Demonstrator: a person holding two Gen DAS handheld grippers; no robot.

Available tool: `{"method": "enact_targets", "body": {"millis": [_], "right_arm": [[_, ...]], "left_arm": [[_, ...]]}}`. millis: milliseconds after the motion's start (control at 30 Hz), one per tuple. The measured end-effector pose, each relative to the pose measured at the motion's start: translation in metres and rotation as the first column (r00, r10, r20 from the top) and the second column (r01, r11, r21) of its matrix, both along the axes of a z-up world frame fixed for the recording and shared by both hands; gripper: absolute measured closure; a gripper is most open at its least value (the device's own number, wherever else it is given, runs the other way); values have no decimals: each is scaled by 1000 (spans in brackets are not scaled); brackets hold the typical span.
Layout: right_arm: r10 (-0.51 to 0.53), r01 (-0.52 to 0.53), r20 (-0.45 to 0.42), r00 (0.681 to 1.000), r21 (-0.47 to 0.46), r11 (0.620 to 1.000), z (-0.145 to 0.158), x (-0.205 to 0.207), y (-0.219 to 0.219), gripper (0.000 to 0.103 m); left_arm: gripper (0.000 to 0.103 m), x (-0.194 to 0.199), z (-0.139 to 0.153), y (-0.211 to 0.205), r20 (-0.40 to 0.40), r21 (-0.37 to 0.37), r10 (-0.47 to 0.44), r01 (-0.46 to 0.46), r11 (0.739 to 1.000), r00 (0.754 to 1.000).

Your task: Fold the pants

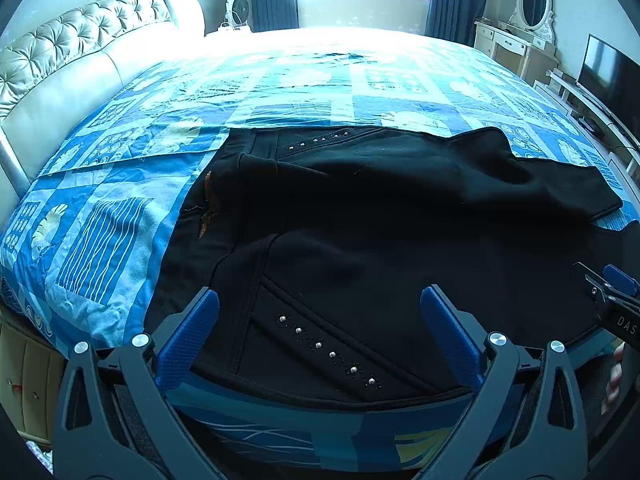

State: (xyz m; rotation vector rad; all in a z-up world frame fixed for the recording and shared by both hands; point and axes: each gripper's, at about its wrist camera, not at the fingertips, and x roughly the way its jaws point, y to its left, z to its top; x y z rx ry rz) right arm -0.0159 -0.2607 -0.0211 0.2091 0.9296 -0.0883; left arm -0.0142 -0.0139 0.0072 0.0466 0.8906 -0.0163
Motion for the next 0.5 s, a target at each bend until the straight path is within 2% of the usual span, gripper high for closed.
{"method": "enact_targets", "body": {"millis": [500], "right_arm": [[1, -1, -1, 1000, 1, 1000, 0, 1, 1, 4]], "left_arm": [[2, 0, -1, 0, 1, 3, 1, -1, 1000, 1000]]}}
